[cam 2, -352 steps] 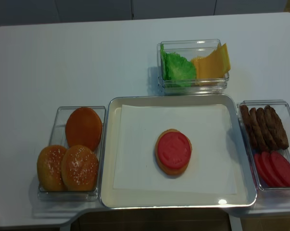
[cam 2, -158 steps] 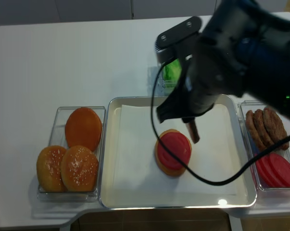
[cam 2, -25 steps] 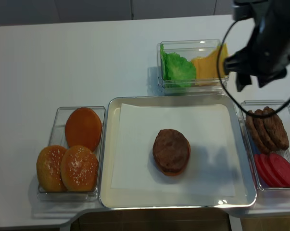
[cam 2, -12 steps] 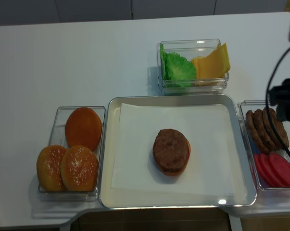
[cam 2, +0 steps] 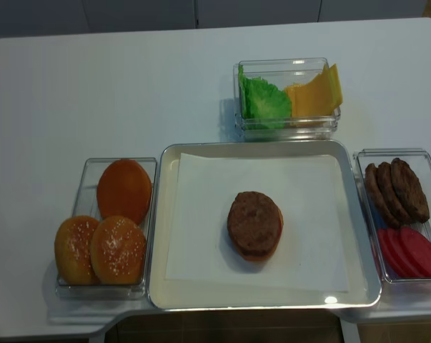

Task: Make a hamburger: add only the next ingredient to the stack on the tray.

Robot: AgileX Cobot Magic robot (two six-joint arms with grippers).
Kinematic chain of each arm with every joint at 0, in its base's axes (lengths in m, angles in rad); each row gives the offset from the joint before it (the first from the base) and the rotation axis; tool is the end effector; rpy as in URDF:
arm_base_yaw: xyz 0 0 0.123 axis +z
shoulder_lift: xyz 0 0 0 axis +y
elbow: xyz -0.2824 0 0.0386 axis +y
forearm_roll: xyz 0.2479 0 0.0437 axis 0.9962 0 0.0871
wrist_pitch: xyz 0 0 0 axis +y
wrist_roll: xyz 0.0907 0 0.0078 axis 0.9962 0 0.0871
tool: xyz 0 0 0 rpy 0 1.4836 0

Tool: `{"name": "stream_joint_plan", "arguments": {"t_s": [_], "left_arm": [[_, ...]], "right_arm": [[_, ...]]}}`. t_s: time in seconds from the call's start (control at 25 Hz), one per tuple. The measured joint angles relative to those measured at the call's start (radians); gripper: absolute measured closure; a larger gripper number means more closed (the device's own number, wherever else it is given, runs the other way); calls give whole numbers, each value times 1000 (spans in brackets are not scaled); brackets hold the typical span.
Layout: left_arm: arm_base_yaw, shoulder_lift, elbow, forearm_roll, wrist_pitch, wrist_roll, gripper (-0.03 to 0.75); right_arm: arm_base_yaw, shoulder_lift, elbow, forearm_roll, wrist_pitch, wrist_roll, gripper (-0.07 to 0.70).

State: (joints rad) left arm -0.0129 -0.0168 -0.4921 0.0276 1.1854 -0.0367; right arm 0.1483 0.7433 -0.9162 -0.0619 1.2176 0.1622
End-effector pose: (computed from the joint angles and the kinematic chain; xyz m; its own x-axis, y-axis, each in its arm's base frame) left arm -0.0122 0.0025 0.2651 -0.5552 -0.0192 -0.8315 -0.0230 0.9997 -0.0077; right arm 0.1067 0.0106 0.3539 -0.8165 0.0196 -0.5770 0.0001 0.9994 0.0339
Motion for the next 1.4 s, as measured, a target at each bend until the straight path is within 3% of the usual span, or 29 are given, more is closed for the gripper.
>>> {"name": "stream_joint_plan", "arguments": {"t_s": [0.4, 1.04, 1.16, 1.4], "left_arm": [[0, 0, 0, 0, 0, 0, 367], [0, 0, 0, 0, 0, 0, 367], [0, 0, 0, 0, 0, 0, 367], [0, 0, 0, 0, 0, 0, 367]], "right_arm": [[0, -334, 147, 2, 17, -49, 232], [0, -688, 345, 76, 21, -141, 232], [0, -735, 370, 76, 12, -141, 232], [0, -760, 427, 76, -56, -162, 227]]}}
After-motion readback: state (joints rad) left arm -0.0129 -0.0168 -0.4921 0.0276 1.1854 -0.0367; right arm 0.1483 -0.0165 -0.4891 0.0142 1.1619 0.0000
